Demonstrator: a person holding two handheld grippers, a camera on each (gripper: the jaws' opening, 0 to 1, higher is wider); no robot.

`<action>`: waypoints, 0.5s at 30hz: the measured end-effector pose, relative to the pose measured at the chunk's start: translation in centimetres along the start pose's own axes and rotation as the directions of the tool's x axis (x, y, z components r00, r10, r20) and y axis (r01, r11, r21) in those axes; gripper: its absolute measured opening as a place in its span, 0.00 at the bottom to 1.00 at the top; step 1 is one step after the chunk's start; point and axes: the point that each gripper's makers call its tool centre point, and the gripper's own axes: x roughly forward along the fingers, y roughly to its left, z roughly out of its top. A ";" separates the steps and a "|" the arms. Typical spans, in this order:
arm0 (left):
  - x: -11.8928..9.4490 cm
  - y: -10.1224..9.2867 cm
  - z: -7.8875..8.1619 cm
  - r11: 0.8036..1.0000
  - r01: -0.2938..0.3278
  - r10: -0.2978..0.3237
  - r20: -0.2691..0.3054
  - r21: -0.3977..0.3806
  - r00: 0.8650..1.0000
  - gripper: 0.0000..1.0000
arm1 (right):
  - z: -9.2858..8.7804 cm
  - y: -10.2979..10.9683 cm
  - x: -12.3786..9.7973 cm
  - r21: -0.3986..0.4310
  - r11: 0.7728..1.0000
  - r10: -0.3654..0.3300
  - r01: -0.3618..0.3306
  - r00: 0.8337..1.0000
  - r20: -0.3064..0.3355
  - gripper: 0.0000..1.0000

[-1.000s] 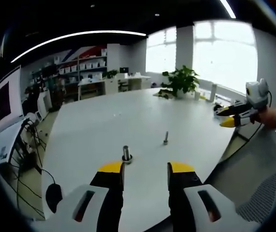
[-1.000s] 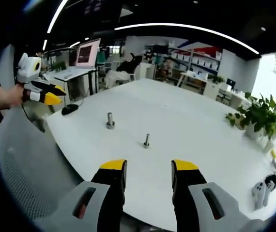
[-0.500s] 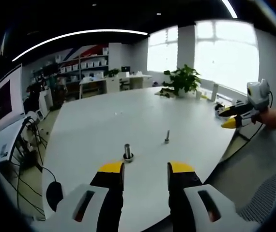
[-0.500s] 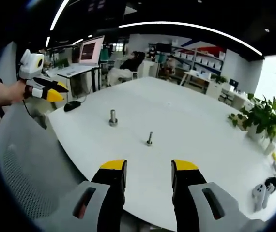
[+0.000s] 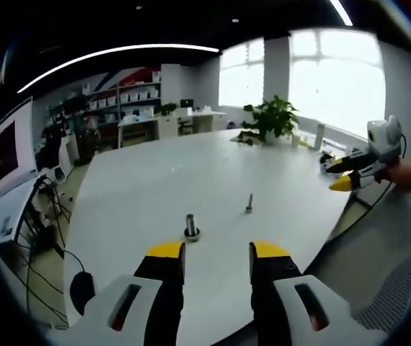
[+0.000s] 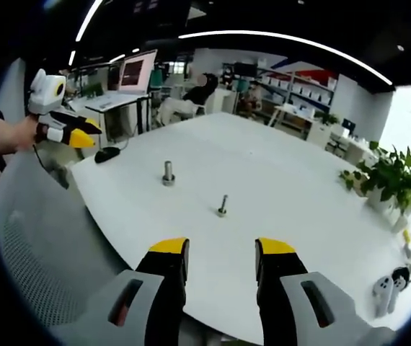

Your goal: Place the washer onto the threaded stud by aligning its center hole with the stud, sliding it down to the base, and recovering from edge contact or off-axis alignment until the washer reaches the visible bottom stop.

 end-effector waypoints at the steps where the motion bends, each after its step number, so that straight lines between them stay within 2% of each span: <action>1: 0.0 -0.1 0.0 1.000 0.002 -0.002 0.001 -0.002 1.000 0.34 | -0.1 0.0 0.0 -0.002 1.000 0.000 0.000 1.000 -0.002 0.39; 15: 0.2 -0.8 0.0 0.999 0.032 -0.032 -0.003 0.014 0.999 0.34 | 0.2 -0.7 -0.3 0.016 0.999 -0.029 0.029 0.999 0.016 0.39</action>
